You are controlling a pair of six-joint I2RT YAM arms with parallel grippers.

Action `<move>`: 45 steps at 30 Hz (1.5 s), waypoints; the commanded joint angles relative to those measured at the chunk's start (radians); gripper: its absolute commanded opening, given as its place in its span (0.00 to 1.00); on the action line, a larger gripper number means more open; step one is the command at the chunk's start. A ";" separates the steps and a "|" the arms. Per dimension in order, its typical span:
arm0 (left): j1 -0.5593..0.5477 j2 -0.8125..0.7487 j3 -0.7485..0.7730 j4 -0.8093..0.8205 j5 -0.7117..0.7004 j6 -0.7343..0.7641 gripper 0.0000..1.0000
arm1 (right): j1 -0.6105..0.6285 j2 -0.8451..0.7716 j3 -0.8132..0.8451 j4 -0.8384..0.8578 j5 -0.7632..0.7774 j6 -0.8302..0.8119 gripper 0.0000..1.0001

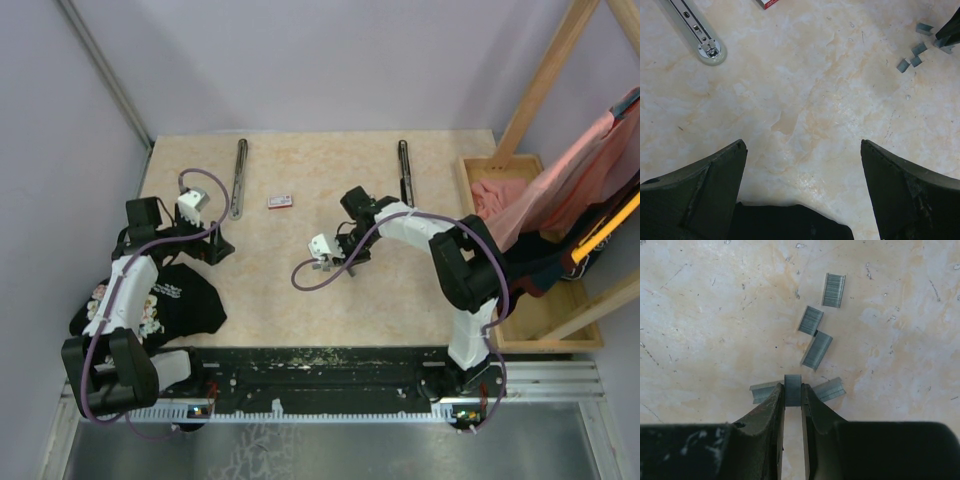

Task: Unload the staples from the stapler
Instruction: Pick up the staple from the center of the board, then place the staple in the staple box.

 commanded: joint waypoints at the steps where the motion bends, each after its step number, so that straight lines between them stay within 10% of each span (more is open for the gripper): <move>1: 0.008 0.001 0.007 -0.010 0.029 0.011 1.00 | 0.011 -0.072 0.010 0.041 -0.046 0.042 0.13; 22: 0.014 0.011 0.010 -0.011 0.035 0.009 1.00 | -0.145 -0.105 0.038 0.395 -0.060 0.529 0.14; 45: 0.017 0.034 0.024 -0.032 0.050 0.023 1.00 | -0.206 0.094 0.177 0.632 0.336 1.033 0.15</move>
